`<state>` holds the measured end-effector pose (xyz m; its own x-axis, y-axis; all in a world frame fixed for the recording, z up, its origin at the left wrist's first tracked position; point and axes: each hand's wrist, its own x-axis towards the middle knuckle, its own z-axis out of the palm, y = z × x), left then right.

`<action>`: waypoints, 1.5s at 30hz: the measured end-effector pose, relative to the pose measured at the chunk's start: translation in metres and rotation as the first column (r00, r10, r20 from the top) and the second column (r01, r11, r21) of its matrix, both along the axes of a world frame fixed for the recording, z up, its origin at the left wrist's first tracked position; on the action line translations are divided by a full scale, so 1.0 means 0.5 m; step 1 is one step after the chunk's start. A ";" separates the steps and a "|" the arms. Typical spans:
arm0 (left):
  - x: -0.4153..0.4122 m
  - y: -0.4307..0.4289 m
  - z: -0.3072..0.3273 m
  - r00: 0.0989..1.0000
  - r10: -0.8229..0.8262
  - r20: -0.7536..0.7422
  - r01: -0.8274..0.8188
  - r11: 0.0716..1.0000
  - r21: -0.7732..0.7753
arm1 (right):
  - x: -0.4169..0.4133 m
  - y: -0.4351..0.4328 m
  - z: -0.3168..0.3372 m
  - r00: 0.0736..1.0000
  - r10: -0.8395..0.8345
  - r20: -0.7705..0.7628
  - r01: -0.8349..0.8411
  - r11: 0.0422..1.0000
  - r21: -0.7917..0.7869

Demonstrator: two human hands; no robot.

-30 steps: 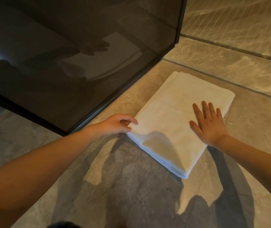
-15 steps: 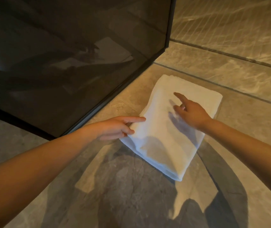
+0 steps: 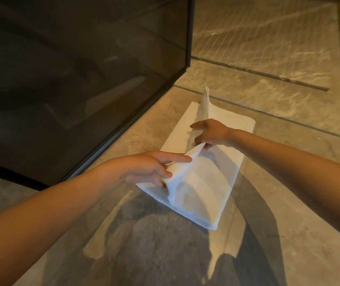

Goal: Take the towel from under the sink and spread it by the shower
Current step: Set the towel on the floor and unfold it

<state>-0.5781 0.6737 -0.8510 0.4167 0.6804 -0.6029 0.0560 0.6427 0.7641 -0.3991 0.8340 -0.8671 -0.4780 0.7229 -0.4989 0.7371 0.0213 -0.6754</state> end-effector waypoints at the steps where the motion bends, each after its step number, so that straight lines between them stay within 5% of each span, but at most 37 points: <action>1: 0.003 0.004 0.000 0.999 -0.001 0.051 0.002 1.000 -0.012 | 0.017 0.001 0.003 0.999 0.002 -0.035 -0.001 1.000 0.028; 7: 0.065 0.035 -0.009 0.882 0.010 0.470 0.048 0.993 -0.109 | 0.133 0.022 0.038 0.985 0.060 -0.160 -0.033 0.986 0.162; 14: 0.214 0.096 -0.021 0.785 -0.084 0.614 0.147 0.988 -0.054 | 0.317 0.037 0.078 0.987 0.034 -0.154 -0.010 0.987 0.160; 19: 0.332 0.136 -0.037 0.744 -0.206 0.636 0.278 0.961 -0.013 | 0.466 0.016 0.077 0.995 -0.020 -0.093 0.037 0.982 0.186; 26: 0.472 0.160 -0.081 0.817 -0.323 0.478 0.368 0.930 -0.002 | 0.630 -0.025 0.041 0.993 -0.117 -0.004 0.117 0.982 0.145; 35: 0.607 0.150 -0.161 0.854 -0.334 0.399 0.427 0.888 -0.173 | 0.736 -0.077 -0.054 0.952 -0.241 0.188 0.200 0.956 0.213; 38: 0.609 0.149 -0.177 0.872 -0.359 0.331 0.429 0.888 -0.168 | 0.740 -0.080 -0.072 0.953 -0.235 0.192 0.192 0.957 0.219; 45: 0.609 0.161 -0.187 0.849 -0.291 0.442 0.439 0.853 -0.282 | 0.759 -0.074 -0.090 0.930 -0.367 0.027 0.366 0.930 0.027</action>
